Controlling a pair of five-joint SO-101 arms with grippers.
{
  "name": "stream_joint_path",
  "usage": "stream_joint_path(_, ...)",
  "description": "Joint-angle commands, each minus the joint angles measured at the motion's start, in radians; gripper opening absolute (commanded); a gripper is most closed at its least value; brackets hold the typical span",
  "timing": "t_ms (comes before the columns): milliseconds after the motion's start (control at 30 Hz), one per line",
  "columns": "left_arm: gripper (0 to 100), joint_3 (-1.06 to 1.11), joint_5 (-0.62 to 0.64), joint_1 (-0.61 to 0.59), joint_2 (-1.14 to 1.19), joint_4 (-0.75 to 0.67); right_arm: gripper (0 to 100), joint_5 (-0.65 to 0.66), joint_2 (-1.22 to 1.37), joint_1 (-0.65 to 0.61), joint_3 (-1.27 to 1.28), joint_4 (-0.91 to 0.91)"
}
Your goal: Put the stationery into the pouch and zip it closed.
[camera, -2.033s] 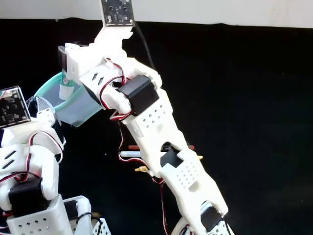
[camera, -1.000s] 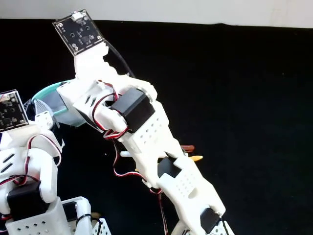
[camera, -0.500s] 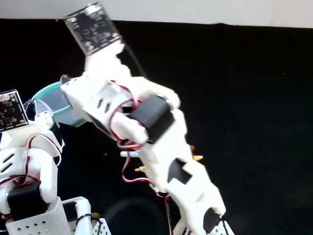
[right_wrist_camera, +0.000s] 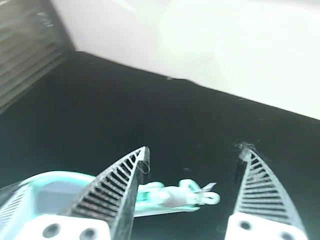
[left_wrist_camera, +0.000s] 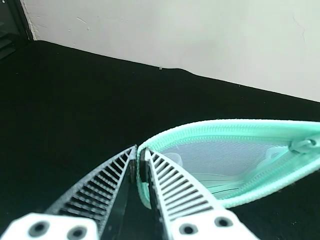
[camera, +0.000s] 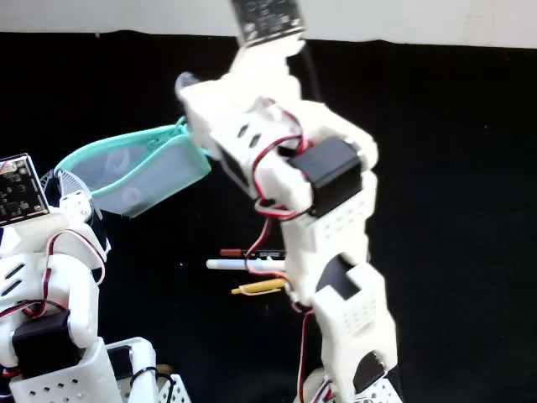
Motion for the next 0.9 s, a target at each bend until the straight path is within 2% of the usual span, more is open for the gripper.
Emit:
stream_joint_path(0,1,0.016,0.003,-0.002,0.008,0.006,25.5,0.129,-0.084,0.079,-0.079,0.015)
stream_joint_path(100,1,0.016,0.003,-0.002,0.008,0.006,22.5,0.192,-0.139,0.119,-0.077,0.015)
stream_joint_path(267,1,0.016,0.003,-0.002,0.008,0.006,22.4,0.193,-0.239,0.182,0.004,0.015)
stream_joint_path(633,1,0.016,0.003,-0.002,0.008,0.006,22.4,0.203,-0.628,0.200,0.796,0.010)
stream_joint_path(867,1,0.016,0.003,-0.002,0.008,0.006,22.4,0.365,-0.806,0.196,1.224,0.008)
